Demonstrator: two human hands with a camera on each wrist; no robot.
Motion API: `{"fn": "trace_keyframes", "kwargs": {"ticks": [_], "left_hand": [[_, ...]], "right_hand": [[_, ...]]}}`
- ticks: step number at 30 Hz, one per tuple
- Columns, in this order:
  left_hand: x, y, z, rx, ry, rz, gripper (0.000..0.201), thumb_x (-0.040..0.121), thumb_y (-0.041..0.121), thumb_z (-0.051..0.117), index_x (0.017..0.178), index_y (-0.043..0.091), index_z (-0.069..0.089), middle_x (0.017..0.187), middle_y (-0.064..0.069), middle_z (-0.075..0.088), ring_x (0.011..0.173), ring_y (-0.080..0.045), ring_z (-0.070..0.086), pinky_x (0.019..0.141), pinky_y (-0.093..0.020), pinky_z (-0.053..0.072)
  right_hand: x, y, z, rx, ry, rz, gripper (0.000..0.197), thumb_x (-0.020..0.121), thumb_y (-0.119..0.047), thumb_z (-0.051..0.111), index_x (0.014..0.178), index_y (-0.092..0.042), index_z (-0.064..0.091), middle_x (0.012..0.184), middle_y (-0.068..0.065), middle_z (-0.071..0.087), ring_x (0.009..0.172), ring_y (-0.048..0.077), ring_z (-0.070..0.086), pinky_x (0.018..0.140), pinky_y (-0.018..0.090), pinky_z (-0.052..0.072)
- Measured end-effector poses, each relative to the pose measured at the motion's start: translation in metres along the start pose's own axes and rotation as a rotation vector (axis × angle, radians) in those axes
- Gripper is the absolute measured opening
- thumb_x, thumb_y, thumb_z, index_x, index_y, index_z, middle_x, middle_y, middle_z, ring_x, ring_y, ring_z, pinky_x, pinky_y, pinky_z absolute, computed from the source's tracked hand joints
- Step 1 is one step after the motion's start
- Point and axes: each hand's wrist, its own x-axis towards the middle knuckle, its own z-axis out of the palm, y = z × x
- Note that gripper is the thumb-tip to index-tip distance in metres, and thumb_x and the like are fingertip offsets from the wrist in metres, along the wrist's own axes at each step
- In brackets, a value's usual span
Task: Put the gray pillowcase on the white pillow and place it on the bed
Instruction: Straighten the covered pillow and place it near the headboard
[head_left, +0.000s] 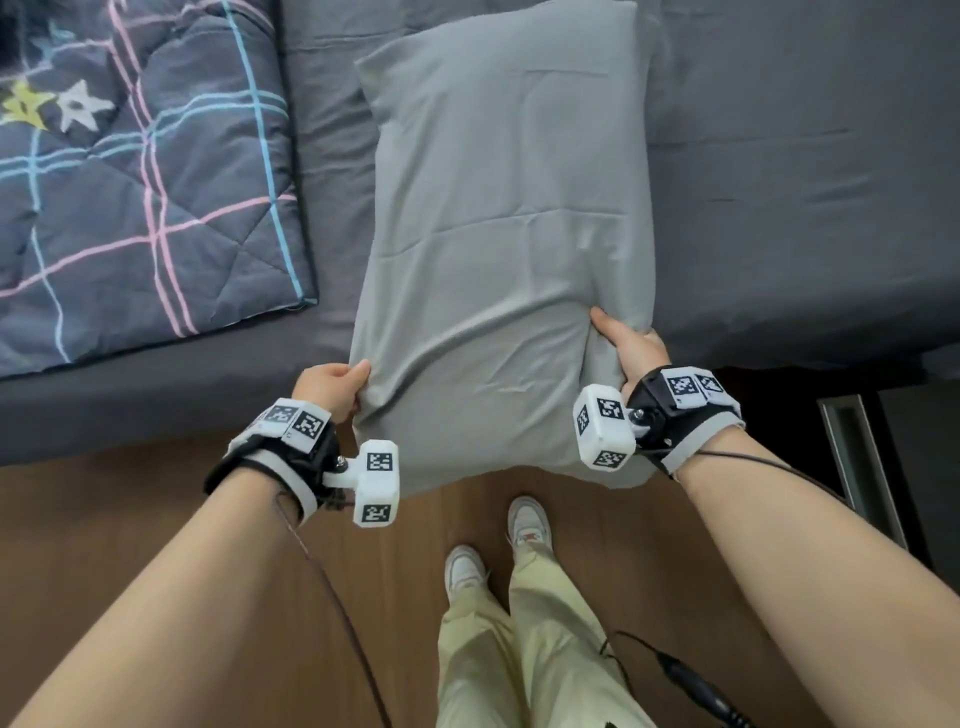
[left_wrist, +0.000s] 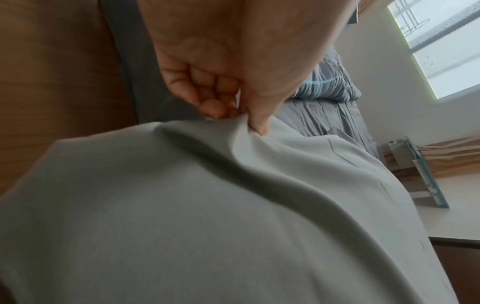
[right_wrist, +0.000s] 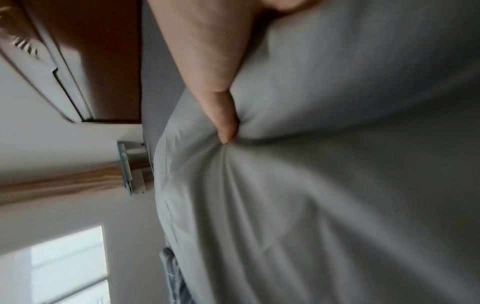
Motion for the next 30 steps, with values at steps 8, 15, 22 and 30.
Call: {"fn": "trace_keyframes", "kwargs": {"ticks": [8, 15, 22, 30], "left_hand": [[0.001, 0.010, 0.012, 0.009, -0.065, -0.009, 0.036, 0.067, 0.046, 0.057, 0.070, 0.010, 0.052, 0.074, -0.014, 0.056, 0.075, -0.028, 0.055, 0.078, -0.037, 0.049], [0.000, 0.016, 0.020, 0.052, -0.034, -0.030, 0.034, 0.083, 0.042, 0.053, 0.090, 0.008, 0.052, 0.079, -0.006, 0.053, 0.078, -0.027, 0.051, 0.070, -0.033, 0.041], [-0.005, 0.018, 0.023, 0.120, 0.019, 0.087, 0.031, 0.092, 0.034, 0.049, 0.084, 0.004, 0.053, 0.084, -0.015, 0.054, 0.078, -0.025, 0.050, 0.071, -0.030, 0.037], [-0.005, 0.018, 0.025, 0.057, 0.006, 0.123, 0.032, 0.092, 0.037, 0.048, 0.090, 0.007, 0.059, 0.092, -0.014, 0.060, 0.086, -0.027, 0.057, 0.087, -0.041, 0.048]], "right_hand": [[0.014, 0.033, -0.054, -0.276, -0.100, 0.061, 0.102, 0.040, -0.090, 0.063, 0.113, -0.019, 0.067, 0.112, 0.000, 0.071, 0.100, 0.021, 0.069, 0.098, 0.040, 0.051], [0.007, 0.040, -0.070, -0.572, 0.019, -0.200, 0.050, 0.095, -0.046, 0.042, 0.091, -0.005, 0.070, 0.104, 0.018, 0.070, 0.100, 0.033, 0.063, 0.088, 0.037, 0.049], [-0.005, 0.046, -0.090, -0.725, 0.144, -0.322, 0.058, 0.102, -0.036, 0.033, 0.068, 0.004, 0.058, 0.080, 0.017, 0.055, 0.081, 0.029, 0.050, 0.071, 0.031, 0.031], [-0.018, 0.073, -0.126, -0.800, 0.132, -0.293, 0.053, 0.100, -0.036, 0.038, 0.057, -0.009, 0.050, 0.076, 0.016, 0.055, 0.079, 0.033, 0.054, 0.069, 0.032, 0.033]]}}
